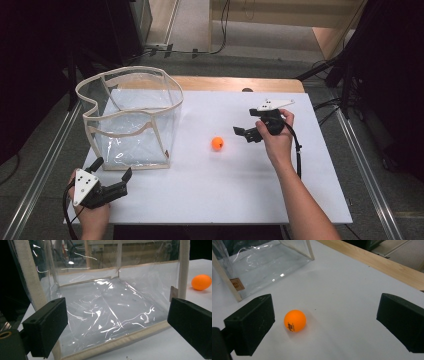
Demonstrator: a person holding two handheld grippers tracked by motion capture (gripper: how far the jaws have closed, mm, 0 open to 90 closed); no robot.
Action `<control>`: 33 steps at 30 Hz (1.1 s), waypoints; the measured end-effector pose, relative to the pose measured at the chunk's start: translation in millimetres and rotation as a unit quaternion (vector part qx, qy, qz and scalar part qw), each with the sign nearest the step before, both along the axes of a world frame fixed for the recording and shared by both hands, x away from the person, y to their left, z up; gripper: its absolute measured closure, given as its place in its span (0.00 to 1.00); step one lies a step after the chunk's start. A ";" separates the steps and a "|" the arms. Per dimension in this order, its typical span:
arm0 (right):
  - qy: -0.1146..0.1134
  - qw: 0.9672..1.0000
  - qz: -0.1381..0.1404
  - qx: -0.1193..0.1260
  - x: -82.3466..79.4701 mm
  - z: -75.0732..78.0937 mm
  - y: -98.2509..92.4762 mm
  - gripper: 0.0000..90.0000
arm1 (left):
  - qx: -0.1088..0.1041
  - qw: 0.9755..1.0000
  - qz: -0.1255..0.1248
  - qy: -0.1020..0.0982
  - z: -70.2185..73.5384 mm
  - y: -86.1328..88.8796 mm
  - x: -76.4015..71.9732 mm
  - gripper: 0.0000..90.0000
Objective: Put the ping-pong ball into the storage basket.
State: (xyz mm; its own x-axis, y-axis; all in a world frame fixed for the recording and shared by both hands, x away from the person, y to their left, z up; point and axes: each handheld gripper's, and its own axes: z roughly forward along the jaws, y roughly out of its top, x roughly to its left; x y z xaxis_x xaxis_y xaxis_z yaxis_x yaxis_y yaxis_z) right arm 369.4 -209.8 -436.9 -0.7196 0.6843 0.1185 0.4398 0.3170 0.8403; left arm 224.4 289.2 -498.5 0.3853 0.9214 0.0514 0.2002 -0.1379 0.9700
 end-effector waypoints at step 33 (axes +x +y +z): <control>0.040 0.994 0.072 -0.067 15.2 -1.2 35.1 0.00 | -0.002 1.000 -0.001 0.000 0.1 0.5 -0.1 0.04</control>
State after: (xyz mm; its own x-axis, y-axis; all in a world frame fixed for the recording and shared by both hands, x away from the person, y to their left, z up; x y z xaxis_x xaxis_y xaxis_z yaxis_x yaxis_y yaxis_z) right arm 384.6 -174.7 -438.1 -0.8028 0.5889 0.0938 0.4454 0.4876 0.7509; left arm 224.3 289.7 -498.4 0.3863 0.9211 0.0482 0.2003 -0.1348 0.9704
